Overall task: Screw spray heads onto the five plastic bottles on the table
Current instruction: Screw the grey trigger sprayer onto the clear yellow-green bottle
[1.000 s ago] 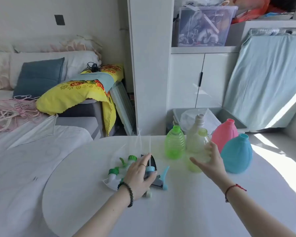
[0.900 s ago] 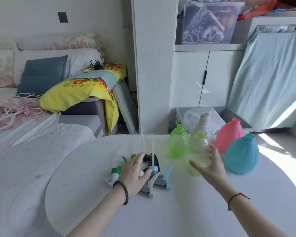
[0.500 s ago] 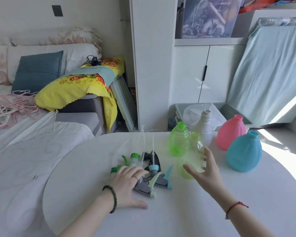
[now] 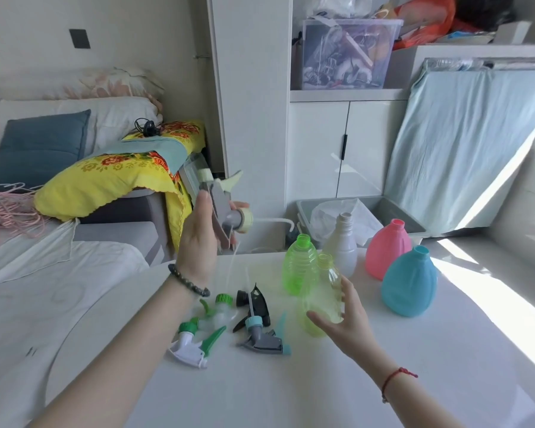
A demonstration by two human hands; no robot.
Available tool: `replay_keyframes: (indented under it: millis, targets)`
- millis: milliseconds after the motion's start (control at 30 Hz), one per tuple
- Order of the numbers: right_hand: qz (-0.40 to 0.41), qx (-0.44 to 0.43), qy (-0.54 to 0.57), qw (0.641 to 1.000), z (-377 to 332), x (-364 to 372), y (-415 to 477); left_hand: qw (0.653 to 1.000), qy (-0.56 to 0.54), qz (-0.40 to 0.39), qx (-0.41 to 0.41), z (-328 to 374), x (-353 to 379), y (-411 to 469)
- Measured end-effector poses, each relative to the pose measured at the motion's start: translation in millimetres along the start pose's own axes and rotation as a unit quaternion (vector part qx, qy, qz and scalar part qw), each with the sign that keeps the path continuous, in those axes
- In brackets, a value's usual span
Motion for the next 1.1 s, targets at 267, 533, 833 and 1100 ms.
replay_keyframes:
  millis: [267, 533, 833, 1100]
  targets:
    - [-0.007, -0.004, -0.005, 1.000, -8, -3, -1, 0.997, 0.047, -0.055, -0.041, 39, 40, 42]
    - [-0.013, -0.006, -0.014, 1.000, -11, -3, -3, 0.992, 0.032, -0.100, -0.074, 59, 63, 59]
    - [-0.018, -0.006, -0.010, 1.000, -14, -4, -3, 0.978, 0.112, -0.134, -0.115, 47, 74, 63]
    - [-0.021, -0.002, -0.009, 1.000, -15, -3, -4, 0.926, 0.265, -0.195, -0.184, -39, 106, 37]
Point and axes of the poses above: each hand's wrist, its own y-axis towards the middle knuckle, its own x-axis out of the palm, z = x × y, the point moved 8 cm from there along y, towards the middle knuckle, and after that the axes turned 6 degrees about -z, right-handed, at the moved point
